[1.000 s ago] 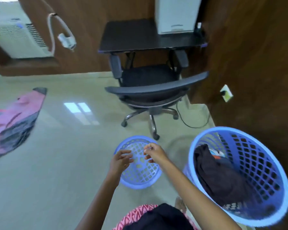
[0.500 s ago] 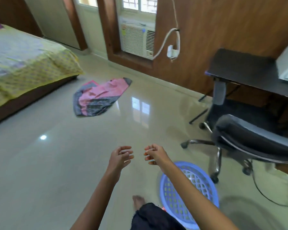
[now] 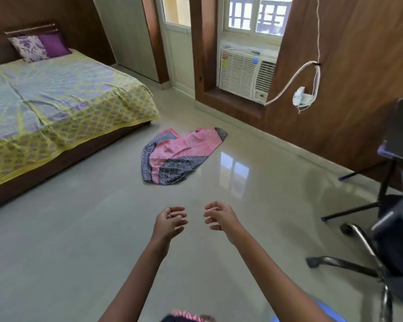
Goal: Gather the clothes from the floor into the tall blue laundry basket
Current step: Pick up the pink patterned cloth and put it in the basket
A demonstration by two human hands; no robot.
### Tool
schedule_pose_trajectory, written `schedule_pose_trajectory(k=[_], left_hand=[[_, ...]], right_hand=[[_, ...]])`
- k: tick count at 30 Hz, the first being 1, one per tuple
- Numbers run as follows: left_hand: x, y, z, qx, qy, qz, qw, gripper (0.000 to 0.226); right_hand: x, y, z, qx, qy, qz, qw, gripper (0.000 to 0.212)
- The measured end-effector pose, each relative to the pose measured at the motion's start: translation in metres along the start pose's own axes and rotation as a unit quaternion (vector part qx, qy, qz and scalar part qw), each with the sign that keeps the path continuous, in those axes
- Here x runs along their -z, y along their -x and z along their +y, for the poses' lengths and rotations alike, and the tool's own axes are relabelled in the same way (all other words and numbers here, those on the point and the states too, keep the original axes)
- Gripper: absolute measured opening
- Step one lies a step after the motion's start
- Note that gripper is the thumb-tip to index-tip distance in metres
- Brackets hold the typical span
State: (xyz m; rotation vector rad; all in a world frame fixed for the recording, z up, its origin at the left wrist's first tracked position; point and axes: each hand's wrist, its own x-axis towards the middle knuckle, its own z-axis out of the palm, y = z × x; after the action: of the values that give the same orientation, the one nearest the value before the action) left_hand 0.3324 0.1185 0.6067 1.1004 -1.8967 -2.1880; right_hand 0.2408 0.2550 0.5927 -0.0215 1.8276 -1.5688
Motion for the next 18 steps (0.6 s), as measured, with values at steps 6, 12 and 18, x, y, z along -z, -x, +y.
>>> schedule_pose_trajectory(k=[6, 12, 18], left_hand=[[0.017, -0.096, 0.029, 0.031, 0.027, -0.006, 0.999, 0.026], [0.036, -0.213, 0.087, 0.032, 0.041, -0.019, 0.998, 0.026], [0.046, -0.317, 0.152, 0.025, 0.031, -0.047, 0.998, 0.028]], right_hand=[[-0.025, -0.094, -0.042, -0.013, 0.004, -0.008, 1.0, 0.012], [-0.045, -0.195, -0.098, -0.027, 0.016, 0.024, 0.999, 0.014], [-0.054, -0.286, -0.153, -0.021, 0.011, 0.052, 0.998, 0.018]])
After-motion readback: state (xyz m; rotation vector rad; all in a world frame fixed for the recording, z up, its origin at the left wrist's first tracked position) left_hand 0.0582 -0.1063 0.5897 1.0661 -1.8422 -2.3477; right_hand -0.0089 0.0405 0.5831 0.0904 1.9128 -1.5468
